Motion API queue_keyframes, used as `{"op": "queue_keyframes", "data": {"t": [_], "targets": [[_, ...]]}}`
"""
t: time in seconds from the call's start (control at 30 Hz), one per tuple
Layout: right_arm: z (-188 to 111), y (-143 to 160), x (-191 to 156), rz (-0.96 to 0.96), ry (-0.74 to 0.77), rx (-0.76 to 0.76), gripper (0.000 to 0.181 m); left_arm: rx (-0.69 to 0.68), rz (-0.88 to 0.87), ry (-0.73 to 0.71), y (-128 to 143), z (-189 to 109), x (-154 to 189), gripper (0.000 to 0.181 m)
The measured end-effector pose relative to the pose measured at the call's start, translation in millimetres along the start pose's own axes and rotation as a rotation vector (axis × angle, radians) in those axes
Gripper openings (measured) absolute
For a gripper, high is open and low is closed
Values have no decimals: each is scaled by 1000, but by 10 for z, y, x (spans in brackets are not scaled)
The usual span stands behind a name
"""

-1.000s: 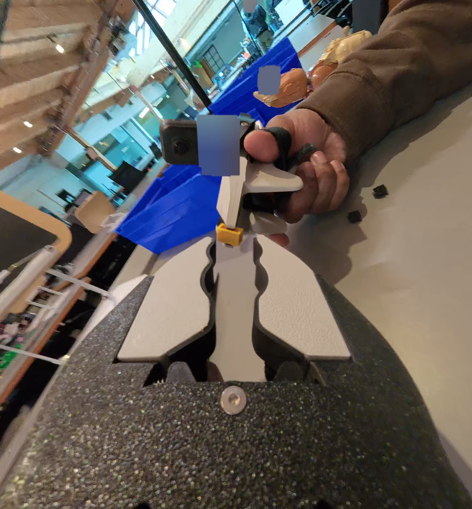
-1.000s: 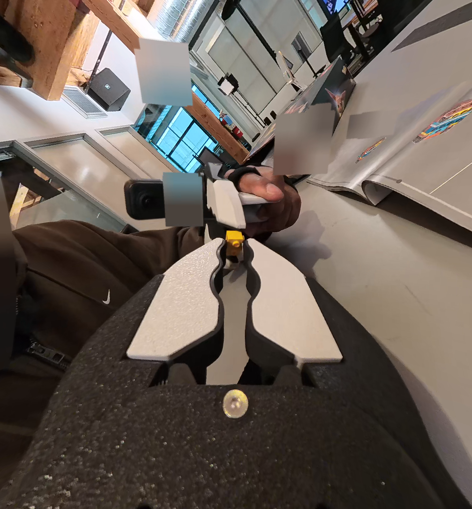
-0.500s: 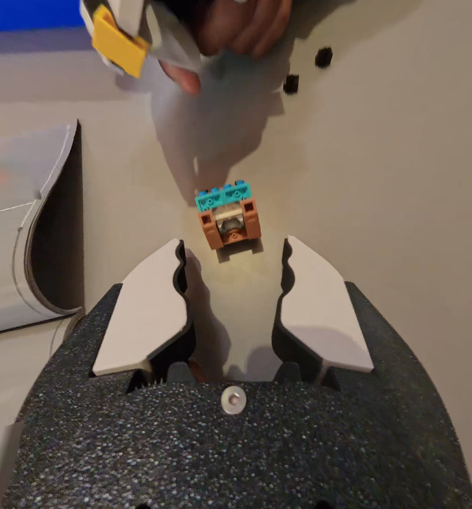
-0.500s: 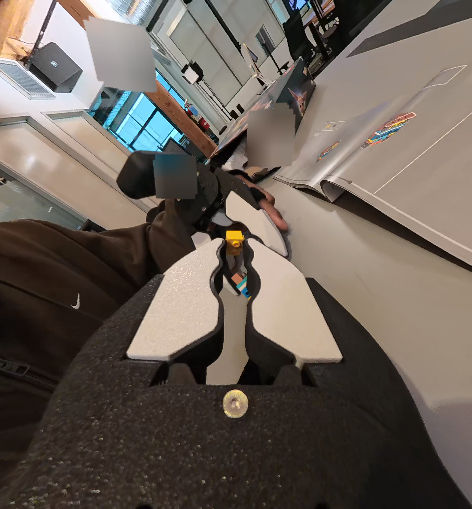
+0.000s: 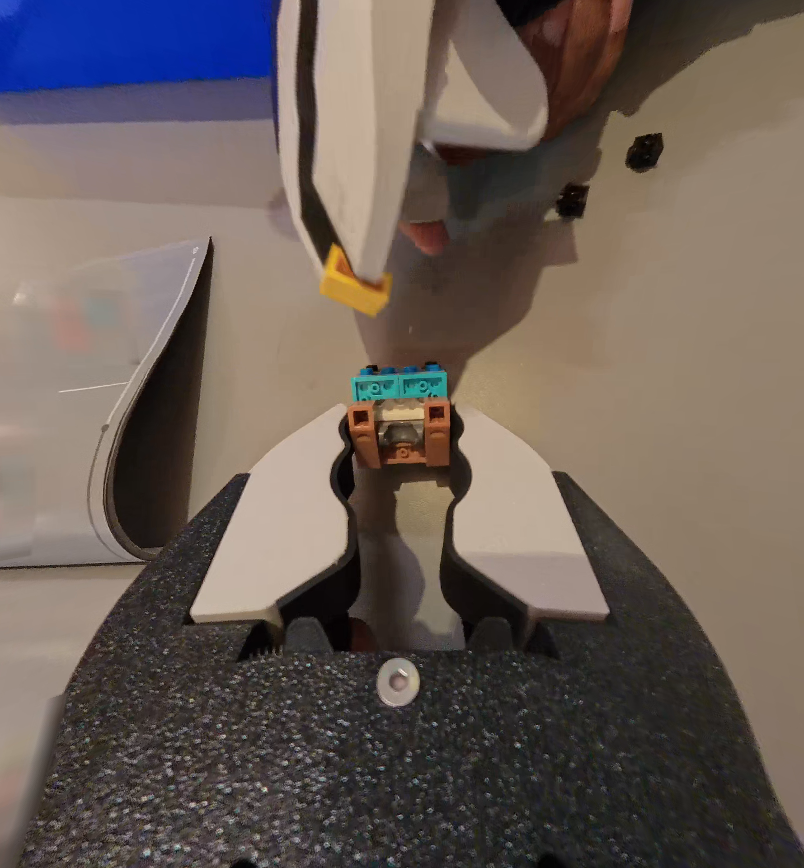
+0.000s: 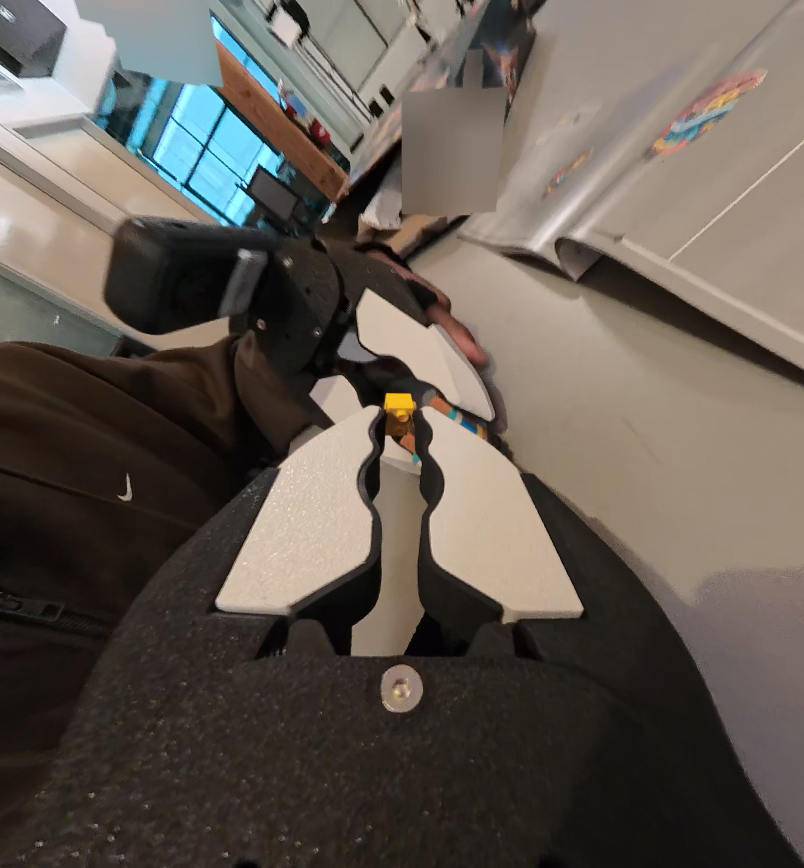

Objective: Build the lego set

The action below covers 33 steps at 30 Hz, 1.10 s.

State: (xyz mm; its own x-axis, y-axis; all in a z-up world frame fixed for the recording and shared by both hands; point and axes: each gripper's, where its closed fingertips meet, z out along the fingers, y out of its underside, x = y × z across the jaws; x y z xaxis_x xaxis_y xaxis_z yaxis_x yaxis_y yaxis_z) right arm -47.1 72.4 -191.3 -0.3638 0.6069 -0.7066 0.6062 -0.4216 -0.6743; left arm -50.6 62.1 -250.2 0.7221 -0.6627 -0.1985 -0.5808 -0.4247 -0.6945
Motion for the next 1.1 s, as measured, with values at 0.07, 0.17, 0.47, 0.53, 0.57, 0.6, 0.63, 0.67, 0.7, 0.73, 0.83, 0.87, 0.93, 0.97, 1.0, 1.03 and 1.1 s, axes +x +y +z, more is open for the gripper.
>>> {"op": "queue_keyframes", "data": {"t": [0.07,0.17,0.47,0.53,0.57,0.6,0.63,0.67,0.7,0.73,0.83,0.87,0.93,0.97,1.0,1.03,1.1], "targets": [[47,95,-19,6,10,-62,11,-16,0,5,-41,-12,44,37],[94,170,-66,13,11,-113,11,-50,5,2,-45,-23,77,37],[166,298,0,72,37,-184,11,-56,-13,-6,-49,-60,65,37],[168,304,23,69,53,-188,11,-58,-8,-8,-52,-61,69,37],[167,304,35,69,60,-189,11,-57,-7,-5,-56,-61,76,37],[167,306,49,65,68,-190,11,-56,-6,-6,-60,-62,80,37],[168,303,53,60,72,-189,11,-57,-4,-7,-60,-62,79,37],[168,298,56,61,73,-186,11,-55,-4,-7,-61,-62,80,37],[169,294,59,60,74,-184,12,-49,-6,-5,-63,-61,79,37],[169,291,63,58,76,-182,12,-44,-10,-3,-66,-60,79,37],[168,291,70,46,83,-183,12,-30,-13,4,-69,-58,78,37],[167,291,74,42,87,-183,13,-24,-15,7,-71,-57,76,37],[165,296,97,38,105,-187,16,-13,-17,17,-80,-48,88,37],[165,305,111,38,113,-192,21,-7,-15,22,-87,-42,96,37],[166,308,105,41,108,-194,21,-4,-12,23,-90,-40,101,37],[166,309,105,40,108,-195,21,-4,-12,24,-91,-39,101,37],[163,309,107,39,110,-197,21,1,-12,25,-94,-36,98,37]]}}
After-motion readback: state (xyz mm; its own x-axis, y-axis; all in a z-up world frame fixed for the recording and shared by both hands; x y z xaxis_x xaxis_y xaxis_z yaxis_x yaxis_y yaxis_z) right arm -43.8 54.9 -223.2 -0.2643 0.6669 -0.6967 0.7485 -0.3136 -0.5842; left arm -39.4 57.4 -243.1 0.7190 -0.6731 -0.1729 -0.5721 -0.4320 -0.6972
